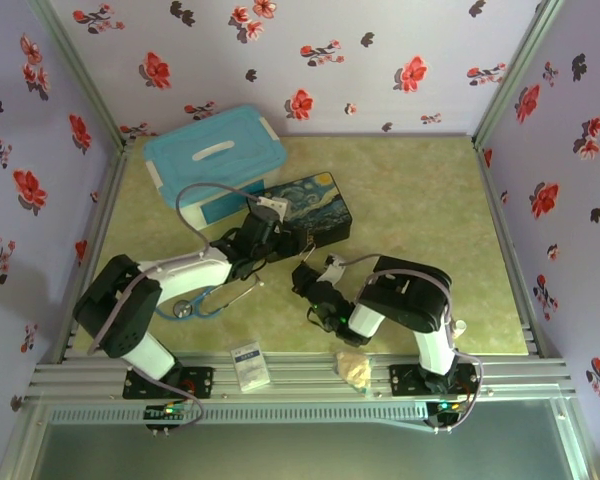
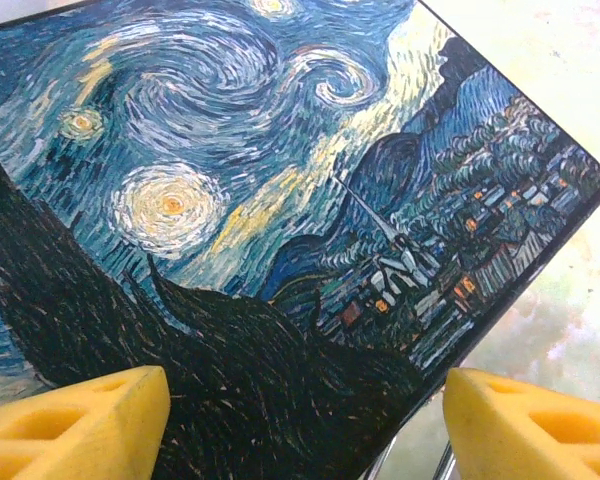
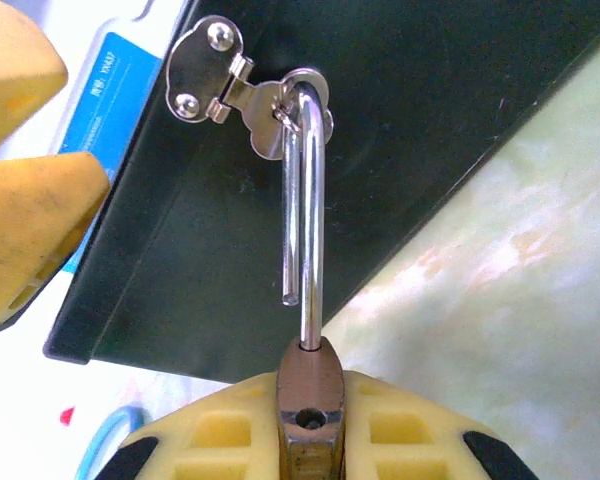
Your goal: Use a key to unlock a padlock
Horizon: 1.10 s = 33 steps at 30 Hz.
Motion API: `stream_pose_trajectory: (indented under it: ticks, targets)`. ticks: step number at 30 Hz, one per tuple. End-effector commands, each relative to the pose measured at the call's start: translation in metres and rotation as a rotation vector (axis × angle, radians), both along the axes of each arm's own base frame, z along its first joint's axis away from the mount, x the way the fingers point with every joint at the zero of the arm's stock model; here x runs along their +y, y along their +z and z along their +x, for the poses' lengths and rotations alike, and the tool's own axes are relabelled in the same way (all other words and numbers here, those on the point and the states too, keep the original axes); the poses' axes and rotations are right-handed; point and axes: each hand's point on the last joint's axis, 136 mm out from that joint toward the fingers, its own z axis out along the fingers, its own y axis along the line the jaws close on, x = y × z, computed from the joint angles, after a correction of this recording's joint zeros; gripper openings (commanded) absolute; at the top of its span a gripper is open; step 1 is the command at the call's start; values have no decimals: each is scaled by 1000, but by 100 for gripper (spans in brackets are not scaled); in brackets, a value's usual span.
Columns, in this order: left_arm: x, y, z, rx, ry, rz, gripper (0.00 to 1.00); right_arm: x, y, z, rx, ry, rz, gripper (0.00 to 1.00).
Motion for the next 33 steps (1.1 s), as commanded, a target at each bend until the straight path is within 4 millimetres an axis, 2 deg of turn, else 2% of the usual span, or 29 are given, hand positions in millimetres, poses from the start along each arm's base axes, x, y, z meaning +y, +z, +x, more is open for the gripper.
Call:
stream_pose_trajectory:
  ticks: [1,4,6,8,11,14,18,23,26,29,33]
  targets:
    - [19,20,1,89,93,-54,78,-10,17,10,-68,-116,83,0]
    - [29,48,10,57,148,-142,83,-14,9,10,-50,-137,89,0]
    - [36,54,14,58,172,-174,84,-17,4,10,-37,-150,96,0]
    - [46,51,16,71,204,-182,83,-18,3,8,-41,-144,76,0]
    - [59,24,16,141,264,-181,84,-16,3,7,-40,-127,73,0]
    - [62,-7,16,190,307,-195,84,-12,4,2,-45,-103,61,0]
    - [61,-44,18,255,351,-192,84,-13,-7,0,-13,-110,77,0]
    - [75,-81,14,284,398,-95,78,-4,-8,1,-13,-89,80,0]
    - [78,-97,10,305,391,-54,68,-6,-11,4,-9,-123,94,0]
    - [81,-106,6,316,384,-26,63,-8,-13,8,-9,-159,111,0]
    - [85,-113,2,322,376,-1,57,-13,-4,13,-49,-204,93,0]
